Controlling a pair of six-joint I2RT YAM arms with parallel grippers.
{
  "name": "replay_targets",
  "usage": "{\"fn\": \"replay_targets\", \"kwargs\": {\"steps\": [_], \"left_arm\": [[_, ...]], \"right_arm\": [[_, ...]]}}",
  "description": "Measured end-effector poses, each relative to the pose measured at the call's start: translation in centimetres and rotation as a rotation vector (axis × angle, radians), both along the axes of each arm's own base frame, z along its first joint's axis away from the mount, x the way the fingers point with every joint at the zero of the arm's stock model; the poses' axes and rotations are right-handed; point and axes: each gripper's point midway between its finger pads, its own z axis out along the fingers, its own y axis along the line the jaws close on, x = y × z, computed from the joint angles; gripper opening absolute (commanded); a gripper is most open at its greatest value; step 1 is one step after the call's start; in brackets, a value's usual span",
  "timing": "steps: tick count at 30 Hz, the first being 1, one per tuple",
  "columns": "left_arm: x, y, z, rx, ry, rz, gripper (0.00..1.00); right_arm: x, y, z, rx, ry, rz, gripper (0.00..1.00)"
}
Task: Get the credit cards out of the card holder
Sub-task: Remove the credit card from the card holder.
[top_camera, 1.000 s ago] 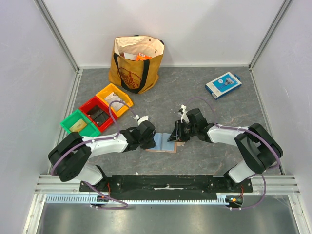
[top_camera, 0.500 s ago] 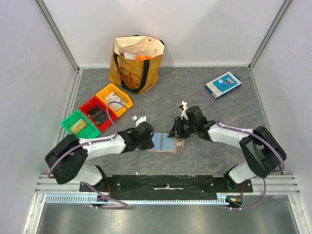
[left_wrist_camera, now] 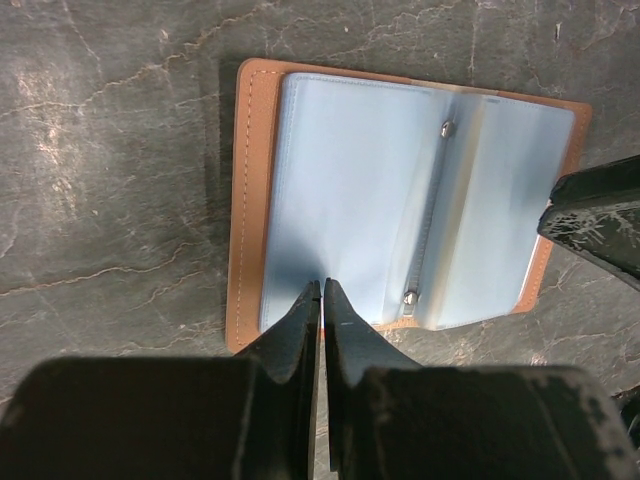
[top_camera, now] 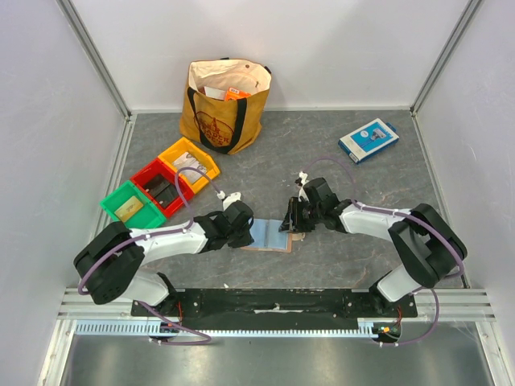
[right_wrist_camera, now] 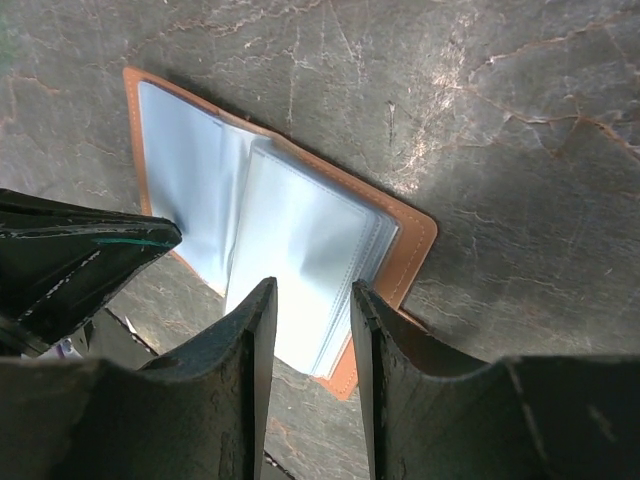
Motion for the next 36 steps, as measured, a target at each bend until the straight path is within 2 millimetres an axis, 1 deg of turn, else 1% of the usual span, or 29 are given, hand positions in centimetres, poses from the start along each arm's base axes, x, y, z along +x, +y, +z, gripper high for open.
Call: {"fn": "replay_targets", "kwargs": {"steps": [3,12,20,23,25,28,30,33,36], "left_arm": [[0.0,0.0,0.0,-0.001,0.001,-0.001,0.09],[0.1,-0.7,-0.1,-0.024,0.003,-0.01,0.09],[0.2,-1.3,-0.1,-0.057,0.002,-0.014,0.09],[0.2,-1.3,-0.1,-0.062,-0.001,-0.013,0.09],[0.2,-1.3,-0.1,-0.066,-0.001,-0.011,0.1],[0.1,-1.2,0.0,-0.071,-0.002,-0.007,0.1],[-0.1,-1.1,0.0,-0.076,-0.002,-0.003,0.12],[-0.5,-0.5,0.1,-0.078,0.0,0.004,0.13],[-1.0,0.2,0.2,-0.074,0.003,0.014,0.16]], "right_arm": [[-0.2,0.2,-0.4,-0.004,0.007,0.007,0.42],[-0.4,0.7,-0.3,0.002,-0.001,0.023,0.41],[-0.2,1.4,0.1,0.016,-0.007,0.026,0.41],[0.2,1.9,0.8,0.028,-0.021,0.028,0.41],[0.6,2.5,1.6,0.044,-0.039,0.032,0.41],[1.1,4.0,3.5,0.094,-0.076,0.055,0.41],[0.7,5.2,4.5,0.127,-0.089,0.086,0.41],[-0.1,6.0,4.9,0.147,-0.083,0.119,0.41],[-0.5,6.2,4.9,0.152,-0.075,0.132,0.41]]}}
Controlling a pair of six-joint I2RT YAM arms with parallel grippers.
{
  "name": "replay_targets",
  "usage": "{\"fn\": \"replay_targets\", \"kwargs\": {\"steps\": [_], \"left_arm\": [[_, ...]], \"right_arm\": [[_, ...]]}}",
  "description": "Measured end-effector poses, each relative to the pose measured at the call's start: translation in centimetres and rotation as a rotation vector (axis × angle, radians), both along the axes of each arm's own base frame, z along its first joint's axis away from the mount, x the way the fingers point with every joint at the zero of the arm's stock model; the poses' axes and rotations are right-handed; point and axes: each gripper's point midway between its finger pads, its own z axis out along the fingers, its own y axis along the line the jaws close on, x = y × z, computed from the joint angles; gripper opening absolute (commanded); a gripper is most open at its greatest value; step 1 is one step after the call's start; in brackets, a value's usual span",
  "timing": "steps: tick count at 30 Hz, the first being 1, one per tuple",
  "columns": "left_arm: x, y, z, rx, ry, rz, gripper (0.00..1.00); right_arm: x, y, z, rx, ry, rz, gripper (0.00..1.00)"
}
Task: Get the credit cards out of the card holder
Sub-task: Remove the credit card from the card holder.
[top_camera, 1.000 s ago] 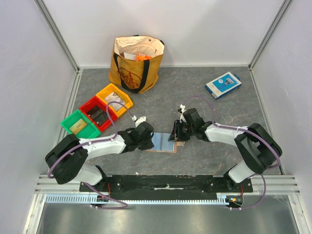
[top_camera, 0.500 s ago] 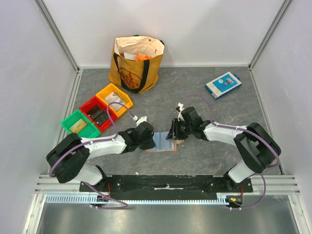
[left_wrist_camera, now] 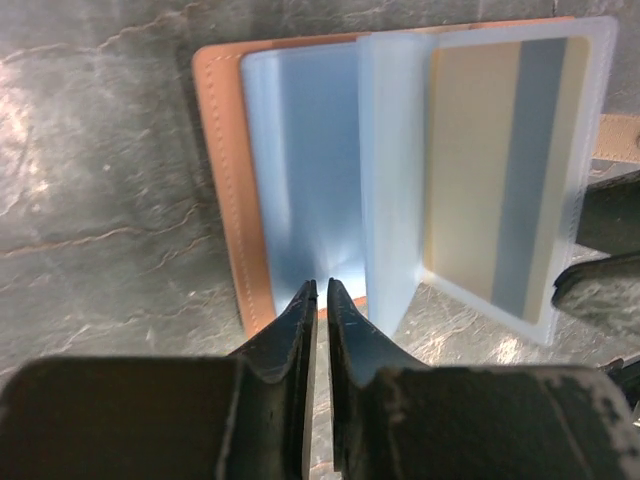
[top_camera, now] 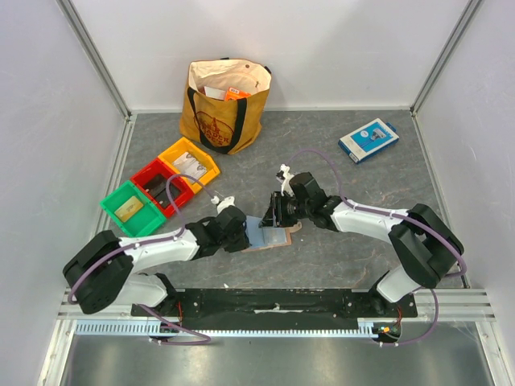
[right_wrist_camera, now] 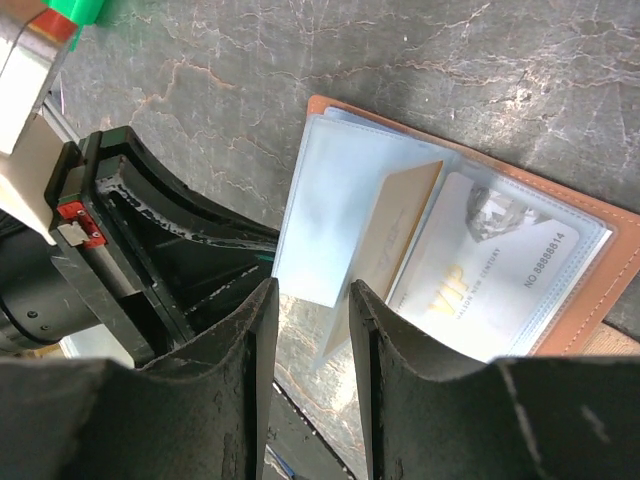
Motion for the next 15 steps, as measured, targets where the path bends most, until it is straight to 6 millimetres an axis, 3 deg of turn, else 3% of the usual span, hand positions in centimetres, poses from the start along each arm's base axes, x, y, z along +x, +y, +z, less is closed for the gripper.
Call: {"fn": "replay_targets", "kwargs": {"steps": [6,15], "left_arm": [[-0.5,1.3,1.0,-0.004,-0.015,0.036,0.21],[-0.2,2.3,5.5,-0.086,-0.118,0.08,0.23]], "right_arm": [[0.0,0.1,-0.3,-0.002,0.012,-0.001,0.41],[-0.2,0.2,-0.5,0.002,0.018,0.009,0.42]]}}
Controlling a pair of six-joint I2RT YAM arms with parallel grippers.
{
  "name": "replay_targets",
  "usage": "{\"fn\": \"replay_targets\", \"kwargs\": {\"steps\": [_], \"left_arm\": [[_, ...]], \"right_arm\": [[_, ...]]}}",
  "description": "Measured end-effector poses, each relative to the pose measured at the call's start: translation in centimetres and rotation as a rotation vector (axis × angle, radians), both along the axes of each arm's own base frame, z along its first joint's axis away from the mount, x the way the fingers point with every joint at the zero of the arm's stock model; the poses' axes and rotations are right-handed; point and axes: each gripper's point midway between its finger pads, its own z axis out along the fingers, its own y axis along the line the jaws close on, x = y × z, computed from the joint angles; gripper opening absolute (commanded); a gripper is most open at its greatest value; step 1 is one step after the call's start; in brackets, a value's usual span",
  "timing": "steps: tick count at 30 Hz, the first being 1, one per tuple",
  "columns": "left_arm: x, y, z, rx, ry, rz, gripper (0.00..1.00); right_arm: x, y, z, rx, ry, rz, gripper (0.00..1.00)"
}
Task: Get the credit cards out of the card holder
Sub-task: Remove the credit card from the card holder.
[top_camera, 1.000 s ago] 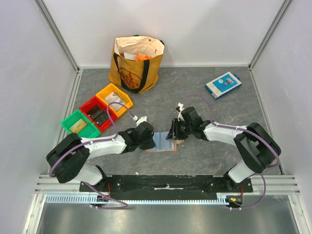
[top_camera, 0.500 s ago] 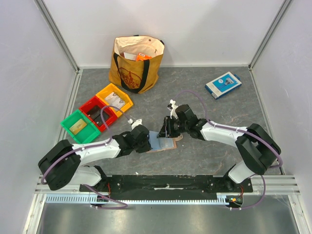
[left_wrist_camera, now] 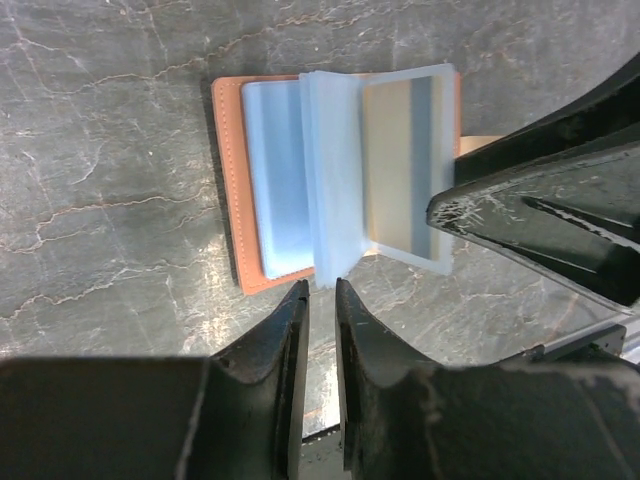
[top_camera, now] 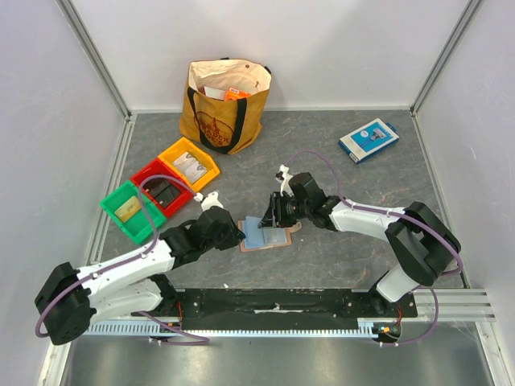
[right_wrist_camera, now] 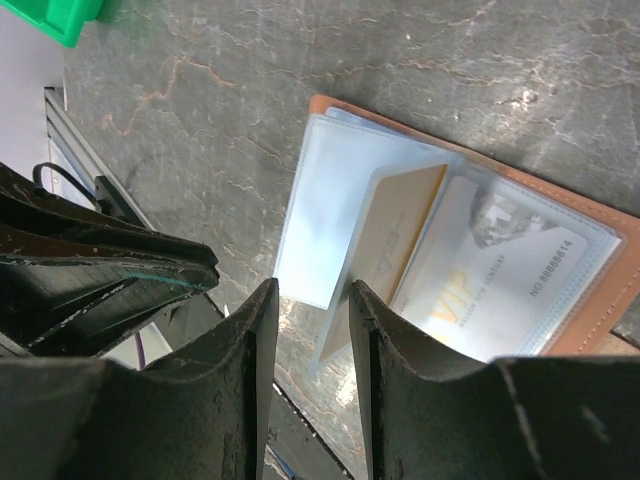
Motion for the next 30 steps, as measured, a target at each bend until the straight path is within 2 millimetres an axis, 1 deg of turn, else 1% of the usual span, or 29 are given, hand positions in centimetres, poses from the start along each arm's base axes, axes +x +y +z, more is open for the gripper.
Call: {"fn": "replay_targets", "kwargs": {"steps": [5,7,9,13,17,22,25,30], "left_arm": [[0.4,-0.5,1.6,-0.026,-0.022,-0.001,0.24],[0.6,-0.9,1.8,-0.034,-0.025,-0.003,0.24],[0.9,-1.3,1.5,-0.032,-0.019,-0.007,0.23],[0.9,-1.6,0.1,0.0,0.015,-0.012,0.23],[1.0,-1.7,0.3,-0.01,0.01,-0.014,0.22],[1.2,-1.9,0.4,-0.016,0.004,-0.014,0.17],[1.6,-2.1,-0.6,0.0,0.017,-0.007,0.13],[2.5,-1.2,-4.1,0.074,0.09,0.028,0.1]], "right_arm": [[0.0,0.6,0.6,0.033,-0.018,0.019,0.42],[0.0,0.7,0.7,0.04,-0.021,0.023,0.43],[-0.1,0.9,0.7,0.047,-0.02,0.028,0.45],[-0.3,1.0,0.6,0.054,-0.012,0.034,0.46],[-0.3,0.9,0.3,0.051,-0.014,0.031,0.45],[-0.3,0.7,-0.5,0.034,-0.002,0.025,0.44],[-0.1,0.6,-1.4,0.026,0.008,0.02,0.44],[-0.2,0.0,-3.4,0.007,0.034,0.006,0.43]]}}
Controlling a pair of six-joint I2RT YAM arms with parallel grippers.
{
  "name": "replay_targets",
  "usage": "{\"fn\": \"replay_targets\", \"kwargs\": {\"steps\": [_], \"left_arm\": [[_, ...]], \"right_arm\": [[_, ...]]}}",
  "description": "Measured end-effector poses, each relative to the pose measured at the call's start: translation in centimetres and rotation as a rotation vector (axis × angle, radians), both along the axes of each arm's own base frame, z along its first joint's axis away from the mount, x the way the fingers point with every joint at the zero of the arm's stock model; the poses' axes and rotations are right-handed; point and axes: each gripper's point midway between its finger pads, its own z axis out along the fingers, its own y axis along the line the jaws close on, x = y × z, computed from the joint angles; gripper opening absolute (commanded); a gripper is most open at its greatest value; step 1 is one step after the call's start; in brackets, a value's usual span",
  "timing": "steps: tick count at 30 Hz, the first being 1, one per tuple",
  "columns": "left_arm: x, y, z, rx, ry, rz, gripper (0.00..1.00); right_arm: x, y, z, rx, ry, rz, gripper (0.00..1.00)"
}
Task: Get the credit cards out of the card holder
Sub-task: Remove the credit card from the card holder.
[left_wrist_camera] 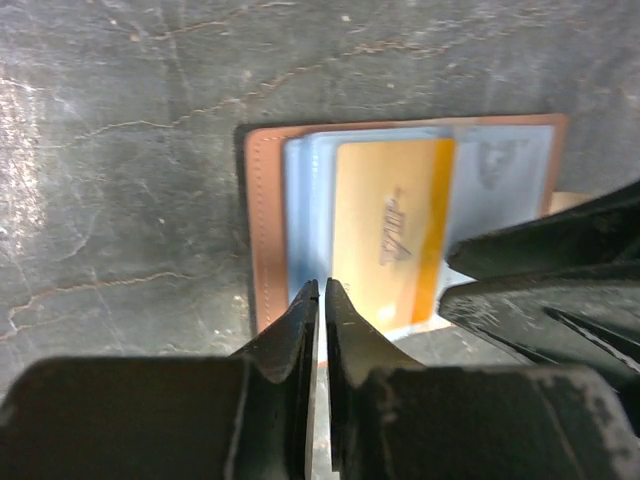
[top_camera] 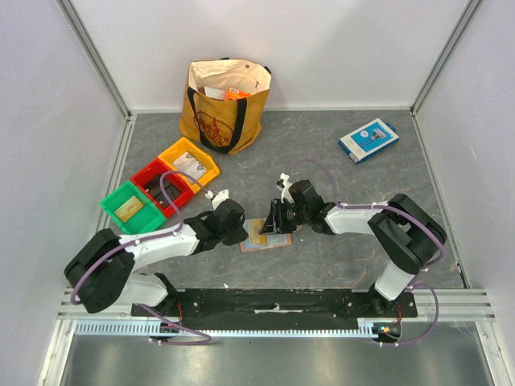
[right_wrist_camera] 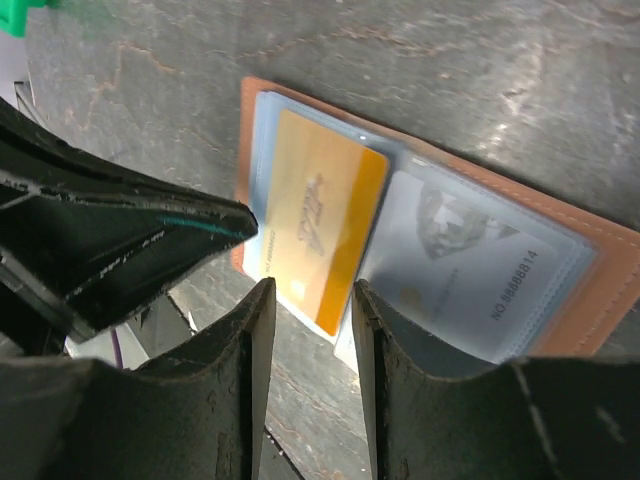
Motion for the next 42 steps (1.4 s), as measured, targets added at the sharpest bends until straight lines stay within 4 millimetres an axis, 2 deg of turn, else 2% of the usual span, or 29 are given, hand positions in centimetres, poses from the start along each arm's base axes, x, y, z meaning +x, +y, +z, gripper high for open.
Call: {"fn": "replay_targets", "kwargs": {"steps": [3,10,17,23,31,42], "left_arm": [[0.1,0.3,-1.4,0.016,0.025,0.01,0.07],[0.4,-0.5,-1.6,-0.042,0.011,0.001,0.04],[0.3,-0.7,-1.7,-0.088,0.002,0.007,0.03],[0.3,-0.7,-1.6,-0.095,0.001,0.012,0.03],[0.3,-0.7,-1.7,-0.096,0.002,0.013,0.03],[0.3,-0.8,-1.6,-0.102,0.005,0.019,0.02]], "right_arm": [[-0.1,-0.6,-0.9,0.003,0.023,-0.015,0.43],[0.3,-1.2,-1.1,0.048,0.028,-0.032,0.41],[0.2,-1.5,-1.4,0.111,0.051,-0.04,0.31],[-0.3,-1.4,-1.6,0.166,0.073,-0.031,0.26],[-0.3,-1.6,-1.7,0.206,0.089,-0.035,0.0],[0.1,-3.1,-1.7,0.227,0.101,-0.043,0.0]]}}
